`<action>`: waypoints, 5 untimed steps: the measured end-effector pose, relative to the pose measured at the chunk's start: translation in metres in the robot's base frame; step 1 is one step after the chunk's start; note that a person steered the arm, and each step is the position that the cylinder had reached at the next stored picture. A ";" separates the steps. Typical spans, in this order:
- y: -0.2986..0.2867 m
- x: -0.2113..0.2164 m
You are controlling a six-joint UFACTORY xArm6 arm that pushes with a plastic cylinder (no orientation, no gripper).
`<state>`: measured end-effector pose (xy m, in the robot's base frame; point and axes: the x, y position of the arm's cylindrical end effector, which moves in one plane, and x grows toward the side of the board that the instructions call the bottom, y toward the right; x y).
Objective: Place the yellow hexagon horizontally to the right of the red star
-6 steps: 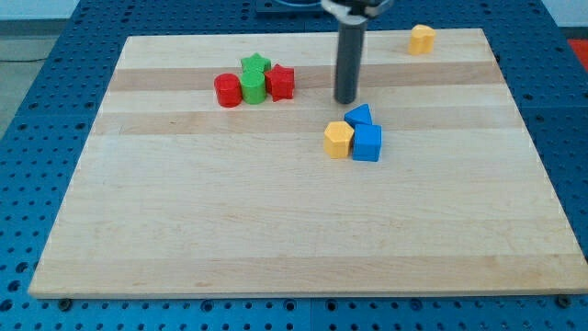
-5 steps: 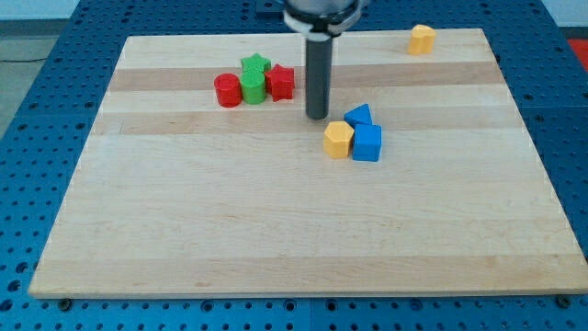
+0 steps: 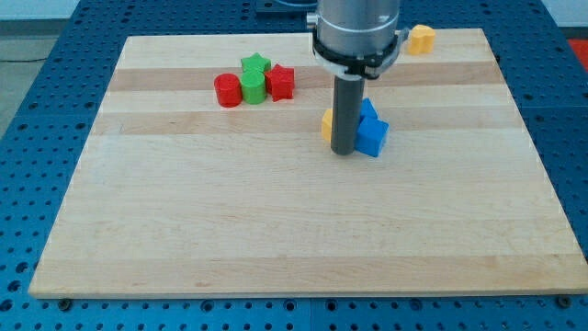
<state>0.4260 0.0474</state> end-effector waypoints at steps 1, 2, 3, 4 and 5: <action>0.000 -0.029; -0.024 -0.034; -0.051 -0.035; -0.043 -0.050; -0.026 -0.070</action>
